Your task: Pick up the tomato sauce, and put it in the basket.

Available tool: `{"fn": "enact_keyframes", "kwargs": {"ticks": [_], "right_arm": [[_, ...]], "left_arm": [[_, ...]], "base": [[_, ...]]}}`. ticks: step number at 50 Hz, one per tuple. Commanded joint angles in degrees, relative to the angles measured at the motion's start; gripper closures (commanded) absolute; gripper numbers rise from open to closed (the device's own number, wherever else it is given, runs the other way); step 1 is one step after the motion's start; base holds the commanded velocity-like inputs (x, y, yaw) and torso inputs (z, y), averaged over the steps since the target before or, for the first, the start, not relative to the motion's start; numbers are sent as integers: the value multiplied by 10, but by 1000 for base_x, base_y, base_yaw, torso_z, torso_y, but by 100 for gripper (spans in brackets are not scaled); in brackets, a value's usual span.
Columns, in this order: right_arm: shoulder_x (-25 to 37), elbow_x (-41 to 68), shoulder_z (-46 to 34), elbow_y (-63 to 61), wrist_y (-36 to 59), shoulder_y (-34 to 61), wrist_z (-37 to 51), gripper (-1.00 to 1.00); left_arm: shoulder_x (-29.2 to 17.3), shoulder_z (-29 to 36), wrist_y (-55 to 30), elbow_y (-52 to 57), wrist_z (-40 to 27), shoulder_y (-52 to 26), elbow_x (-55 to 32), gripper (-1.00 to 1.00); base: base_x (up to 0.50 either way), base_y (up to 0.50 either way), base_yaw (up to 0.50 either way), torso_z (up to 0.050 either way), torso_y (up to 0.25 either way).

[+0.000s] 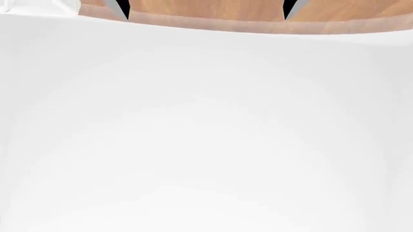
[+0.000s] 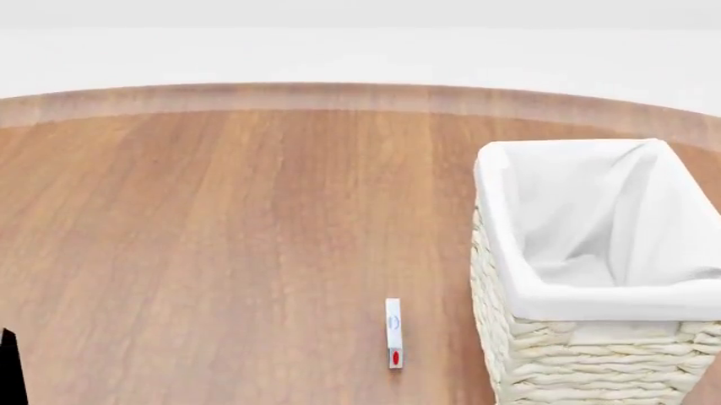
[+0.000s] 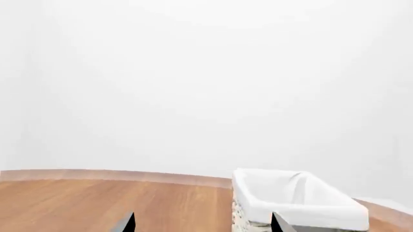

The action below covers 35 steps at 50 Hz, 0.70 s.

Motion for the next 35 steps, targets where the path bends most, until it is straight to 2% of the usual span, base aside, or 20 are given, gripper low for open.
{"fn": "enact_keyframes", "kwargs": {"ticks": [1, 2, 7, 8, 9, 10, 35], "right_arm": [[76, -33, -101, 148, -136, -5, 188, -100], [80, -27, -106, 183, -178, -9, 213, -100], [72, -10, -125, 234, -204, 7, 224, -100], [24, 61, -157, 320, -290, 46, 233, -100], [22, 60, -158, 406, -325, 49, 234, -100], [22, 62, -160, 433, -328, 51, 233, -100], [8, 92, -181, 490, -351, 78, 224, -100]], "left_arm": [[6, 13, 9, -15, 6, 3, 13, -100], [5, 14, 4, -11, 3, -1, 11, -100], [8, 18, 7, -16, 5, -2, 15, -100], [6, 16, 13, -18, 8, 6, 14, -100], [5, 15, 13, -17, 7, 7, 14, -100], [4, 15, 11, -15, 6, 7, 14, -100], [2, 12, 22, -25, 6, 8, 10, -100]], "base": [[0, 0, 0, 0, 0], [0, 0, 0, 0, 0], [0, 0, 0, 0, 0], [0, 0, 0, 0, 0], [0, 0, 0, 0, 0], [0, 0, 0, 0, 0], [0, 0, 0, 0, 0]]}}
